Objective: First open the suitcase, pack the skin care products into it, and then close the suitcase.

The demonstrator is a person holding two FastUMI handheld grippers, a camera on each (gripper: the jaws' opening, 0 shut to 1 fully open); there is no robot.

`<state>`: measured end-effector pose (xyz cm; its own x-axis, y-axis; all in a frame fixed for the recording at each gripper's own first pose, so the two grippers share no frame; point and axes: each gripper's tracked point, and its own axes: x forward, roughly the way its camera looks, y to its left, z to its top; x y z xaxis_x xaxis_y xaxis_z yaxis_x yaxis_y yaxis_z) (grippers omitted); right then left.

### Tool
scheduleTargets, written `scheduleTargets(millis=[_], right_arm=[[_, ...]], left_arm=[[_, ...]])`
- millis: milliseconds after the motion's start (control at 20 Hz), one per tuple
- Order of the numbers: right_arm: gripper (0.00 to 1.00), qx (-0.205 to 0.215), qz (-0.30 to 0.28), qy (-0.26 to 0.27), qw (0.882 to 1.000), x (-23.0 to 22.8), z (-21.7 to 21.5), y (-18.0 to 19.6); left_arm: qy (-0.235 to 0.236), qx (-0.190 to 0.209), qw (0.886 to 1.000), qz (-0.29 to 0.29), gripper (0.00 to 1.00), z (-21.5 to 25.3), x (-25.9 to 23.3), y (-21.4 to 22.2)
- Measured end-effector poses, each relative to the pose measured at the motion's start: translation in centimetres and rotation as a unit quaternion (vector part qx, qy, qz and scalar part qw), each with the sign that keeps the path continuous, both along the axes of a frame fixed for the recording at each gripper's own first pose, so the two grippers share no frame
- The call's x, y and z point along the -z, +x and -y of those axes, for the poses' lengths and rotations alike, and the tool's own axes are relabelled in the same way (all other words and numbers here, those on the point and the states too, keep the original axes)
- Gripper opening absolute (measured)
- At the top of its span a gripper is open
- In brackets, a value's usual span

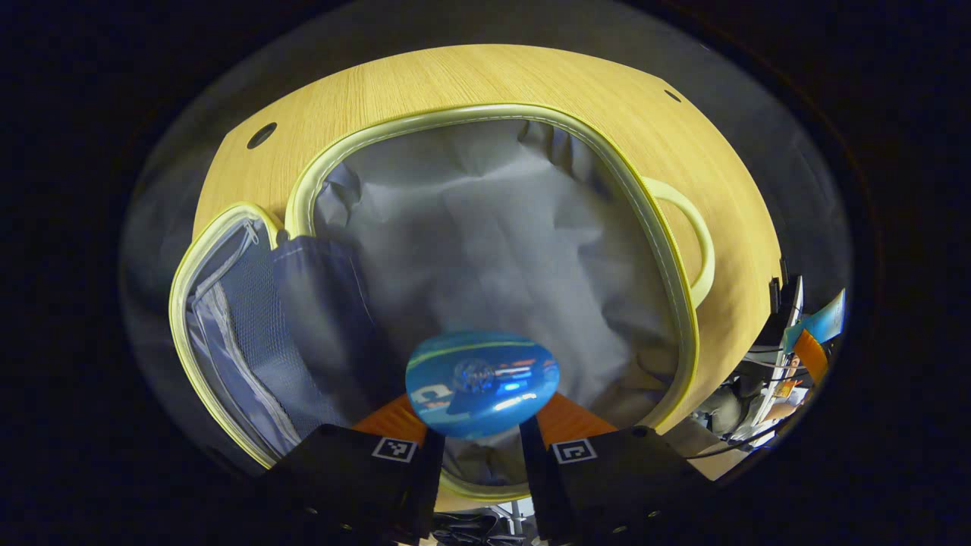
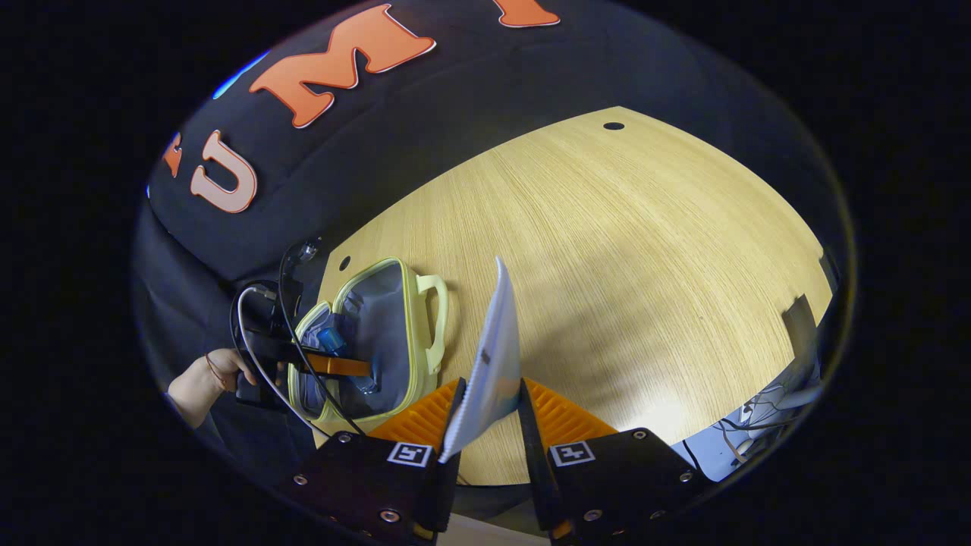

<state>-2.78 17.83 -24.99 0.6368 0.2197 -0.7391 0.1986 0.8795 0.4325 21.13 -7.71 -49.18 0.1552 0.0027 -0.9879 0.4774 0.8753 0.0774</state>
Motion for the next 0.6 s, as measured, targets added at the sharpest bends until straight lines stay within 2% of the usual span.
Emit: scheduleTargets(millis=[200, 350, 450, 600], right_arm=[[0.43, -0.014, 0.001, -0.003, 1.000, -0.2, -0.6, 0.3], [0.43, -0.025, 0.009, -0.008, 1.000, -0.8, -0.6, 0.9], [0.42, -0.039, 0.017, -0.017, 0.999, -1.7, -0.5, 1.4], [0.42, -0.077, 0.036, -0.046, 0.995, -4.0, -0.5, 3.0]], left_arm=[[-0.002, -0.006, 1.000, 0.013, 0.53, 0.4, -0.2, 0.4], [-0.026, 0.000, 0.999, 0.028, 0.99, 2.1, -1.2, -0.4], [-0.043, 0.017, 0.997, 0.056, 0.98, 3.1, -3.1, -1.0], [-0.101, 0.023, 0.990, 0.096, 0.98, 5.0, -7.3, -3.1]])
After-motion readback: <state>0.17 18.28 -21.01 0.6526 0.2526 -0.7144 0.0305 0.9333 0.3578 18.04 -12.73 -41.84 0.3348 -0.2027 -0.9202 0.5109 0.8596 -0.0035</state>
